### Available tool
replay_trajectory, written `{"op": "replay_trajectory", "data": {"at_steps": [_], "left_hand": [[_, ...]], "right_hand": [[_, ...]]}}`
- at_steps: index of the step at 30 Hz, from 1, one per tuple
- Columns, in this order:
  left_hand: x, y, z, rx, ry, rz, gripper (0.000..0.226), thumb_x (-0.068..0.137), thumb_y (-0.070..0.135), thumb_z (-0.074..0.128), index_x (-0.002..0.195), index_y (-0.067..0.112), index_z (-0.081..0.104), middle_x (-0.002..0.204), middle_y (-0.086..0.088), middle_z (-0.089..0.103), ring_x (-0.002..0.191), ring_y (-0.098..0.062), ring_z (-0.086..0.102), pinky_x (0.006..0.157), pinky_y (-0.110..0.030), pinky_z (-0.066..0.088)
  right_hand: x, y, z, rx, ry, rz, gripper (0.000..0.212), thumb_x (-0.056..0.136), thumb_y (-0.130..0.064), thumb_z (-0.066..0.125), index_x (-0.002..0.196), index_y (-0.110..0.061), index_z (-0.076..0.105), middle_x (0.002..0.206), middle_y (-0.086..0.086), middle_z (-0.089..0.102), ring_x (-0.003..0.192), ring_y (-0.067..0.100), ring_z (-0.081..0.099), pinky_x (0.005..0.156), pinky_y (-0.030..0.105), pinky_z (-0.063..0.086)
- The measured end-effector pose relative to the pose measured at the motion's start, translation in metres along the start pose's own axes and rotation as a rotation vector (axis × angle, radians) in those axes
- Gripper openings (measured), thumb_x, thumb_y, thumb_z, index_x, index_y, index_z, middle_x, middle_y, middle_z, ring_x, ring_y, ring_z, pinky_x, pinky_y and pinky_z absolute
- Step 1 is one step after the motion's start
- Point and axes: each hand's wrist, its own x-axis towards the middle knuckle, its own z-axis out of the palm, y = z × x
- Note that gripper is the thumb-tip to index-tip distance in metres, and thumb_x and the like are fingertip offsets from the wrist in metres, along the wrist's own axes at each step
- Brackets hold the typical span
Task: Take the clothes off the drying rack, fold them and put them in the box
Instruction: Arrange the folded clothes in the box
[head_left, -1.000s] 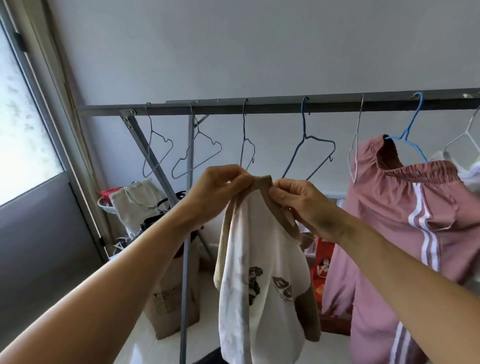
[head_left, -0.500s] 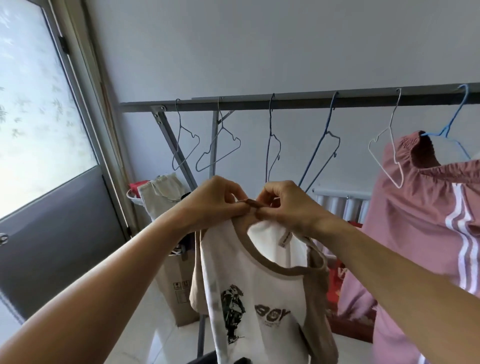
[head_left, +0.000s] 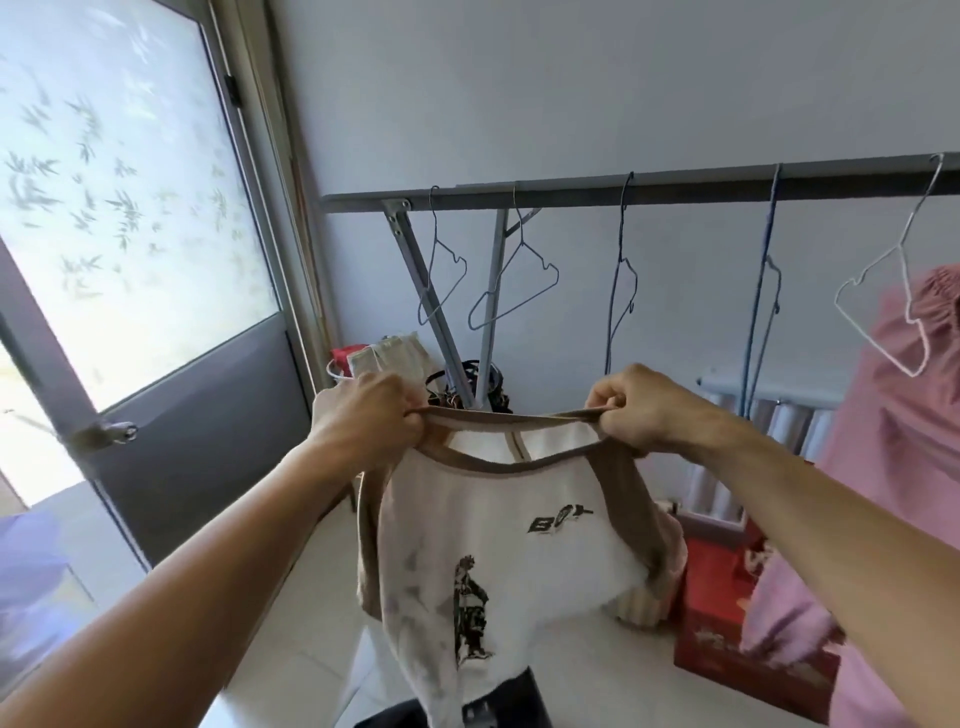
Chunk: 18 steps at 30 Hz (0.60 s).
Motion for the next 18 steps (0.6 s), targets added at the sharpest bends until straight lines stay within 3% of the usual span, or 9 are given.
{"op": "replay_trajectory", "data": {"at_steps": [2,4,5,7,10,13,15,18], "left_hand": [[-0.002,-0.009,0.003,-0.312,-0.113,0.045,0.032,0.086,0.012,0.057,0.066,0.036,0.068,0.073,0.016,0.060,0.075,-0.004,0.060,0.067,-0.025,0.047],[-0.010,-0.014,0.005,-0.748,-0.172,0.073,0.039,0.083,-0.009,0.054,0.068,0.023,0.072,0.066,0.012,0.064,0.065,0.002,0.061,0.064,-0.015,0.046],[-0.012,-0.015,0.008,-0.911,-0.184,0.063,0.036,0.081,-0.016,0.049,0.071,0.011,0.071,0.065,0.007,0.067,0.062,-0.001,0.062,0.063,-0.016,0.047],[-0.015,-0.015,0.015,-1.077,-0.201,0.012,0.037,0.078,-0.020,0.042,0.069,0.008,0.065,0.063,-0.001,0.065,0.059,-0.011,0.061,0.060,-0.023,0.048],[-0.016,-0.012,0.026,-1.040,-0.254,-0.025,0.031,0.081,-0.013,0.046,0.073,0.013,0.062,0.067,-0.003,0.060,0.061,-0.013,0.056,0.056,-0.023,0.044],[-0.018,-0.012,0.033,-0.903,-0.336,-0.005,0.017,0.087,0.002,0.059,0.083,0.015,0.069,0.077,-0.005,0.068,0.070,-0.010,0.063,0.064,-0.021,0.050],[-0.018,-0.015,0.038,-0.838,-0.329,0.022,0.011,0.087,0.011,0.069,0.086,0.021,0.074,0.082,-0.002,0.074,0.075,-0.010,0.067,0.072,-0.022,0.054],[-0.019,-0.019,0.041,-0.756,-0.285,0.030,0.002,0.084,0.027,0.076,0.082,0.027,0.076,0.077,0.007,0.073,0.073,-0.004,0.067,0.072,-0.021,0.052]], "right_hand": [[0.001,-0.004,-0.003,0.054,-0.018,-0.031,0.019,0.085,-0.004,0.054,0.081,-0.017,0.067,0.080,0.002,0.065,0.079,0.016,0.058,0.066,0.026,0.046],[0.003,-0.008,-0.003,0.115,-0.043,-0.054,0.021,0.085,-0.003,0.053,0.078,-0.016,0.067,0.079,0.003,0.064,0.077,0.015,0.055,0.069,0.027,0.044],[0.004,-0.010,-0.003,0.140,-0.055,-0.061,0.021,0.085,-0.002,0.052,0.078,-0.015,0.067,0.079,0.004,0.063,0.076,0.014,0.054,0.068,0.027,0.043],[0.007,-0.013,0.000,0.112,-0.044,-0.078,0.021,0.084,-0.001,0.054,0.077,-0.016,0.067,0.079,0.003,0.063,0.075,0.013,0.054,0.067,0.027,0.043],[0.011,-0.018,0.008,-0.171,0.101,-0.115,0.024,0.077,0.002,0.058,0.074,-0.021,0.064,0.074,-0.003,0.062,0.077,0.015,0.059,0.066,0.027,0.044],[0.013,-0.020,0.017,-0.341,0.138,-0.137,0.028,0.076,0.006,0.057,0.078,-0.021,0.064,0.072,-0.006,0.058,0.075,0.018,0.060,0.064,0.027,0.044],[0.016,-0.015,0.020,-0.301,0.040,-0.155,0.027,0.077,0.008,0.058,0.080,-0.018,0.066,0.072,-0.004,0.060,0.072,0.015,0.061,0.060,0.026,0.048],[0.018,-0.002,0.025,0.032,-0.184,-0.193,0.016,0.078,0.003,0.071,0.080,-0.013,0.070,0.068,0.000,0.068,0.063,0.012,0.065,0.055,0.023,0.051]]}}
